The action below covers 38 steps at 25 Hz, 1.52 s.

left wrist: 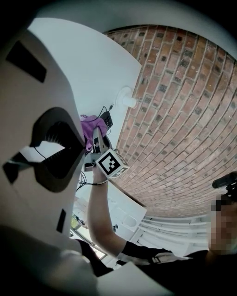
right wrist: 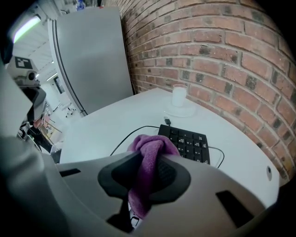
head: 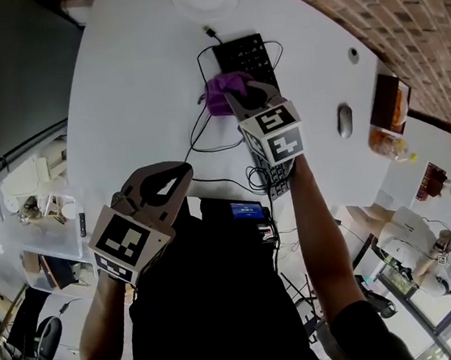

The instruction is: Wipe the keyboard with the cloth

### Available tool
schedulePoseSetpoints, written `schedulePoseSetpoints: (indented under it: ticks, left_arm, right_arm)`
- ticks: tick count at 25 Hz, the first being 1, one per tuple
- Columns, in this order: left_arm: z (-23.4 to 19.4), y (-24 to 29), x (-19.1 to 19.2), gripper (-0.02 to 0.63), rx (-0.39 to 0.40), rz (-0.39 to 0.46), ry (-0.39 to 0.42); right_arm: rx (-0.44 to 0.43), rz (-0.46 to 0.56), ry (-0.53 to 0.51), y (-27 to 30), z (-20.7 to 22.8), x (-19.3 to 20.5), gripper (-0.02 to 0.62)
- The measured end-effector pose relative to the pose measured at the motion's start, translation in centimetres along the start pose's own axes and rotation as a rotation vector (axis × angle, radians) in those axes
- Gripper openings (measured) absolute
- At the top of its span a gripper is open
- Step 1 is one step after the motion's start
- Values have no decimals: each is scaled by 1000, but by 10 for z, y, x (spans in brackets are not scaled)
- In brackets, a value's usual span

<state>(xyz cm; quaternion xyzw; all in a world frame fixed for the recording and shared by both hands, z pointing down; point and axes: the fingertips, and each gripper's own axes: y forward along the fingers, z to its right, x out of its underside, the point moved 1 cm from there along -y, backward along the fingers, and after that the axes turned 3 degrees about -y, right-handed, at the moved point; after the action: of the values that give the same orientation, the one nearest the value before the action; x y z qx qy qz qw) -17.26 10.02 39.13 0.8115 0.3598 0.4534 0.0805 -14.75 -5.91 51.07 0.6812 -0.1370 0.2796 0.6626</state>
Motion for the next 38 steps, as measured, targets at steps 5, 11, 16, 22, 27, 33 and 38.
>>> schedulePoseSetpoints:
  ticks: [5,11,16,22,27,33,38]
  left_arm:
    - [1,-4,3,14,-22,3,-2]
    - [12,-6,5,14,-30,11,10]
    - [25,-3,10,15,-25,17,18]
    - [49,8,8,15,10,15,60]
    - [73,21,9,15,46,-4,106]
    - [104,33,8,14,83,-22,158]
    - [125,42,5,14,113,-30,212]
  right_arm:
    - [10,55,74,8,8,-15,74]
    - [40,75,56,2,6,-21,74]
    - [61,95,43,-20,3,-14,74]
    - [99,140,55,-63,2,1,74]
    - [143,201,62,-106,6,6,74]
    - [199,272,82,-161,11,6,74]
    - [240,344,93,-207,10,5,74]
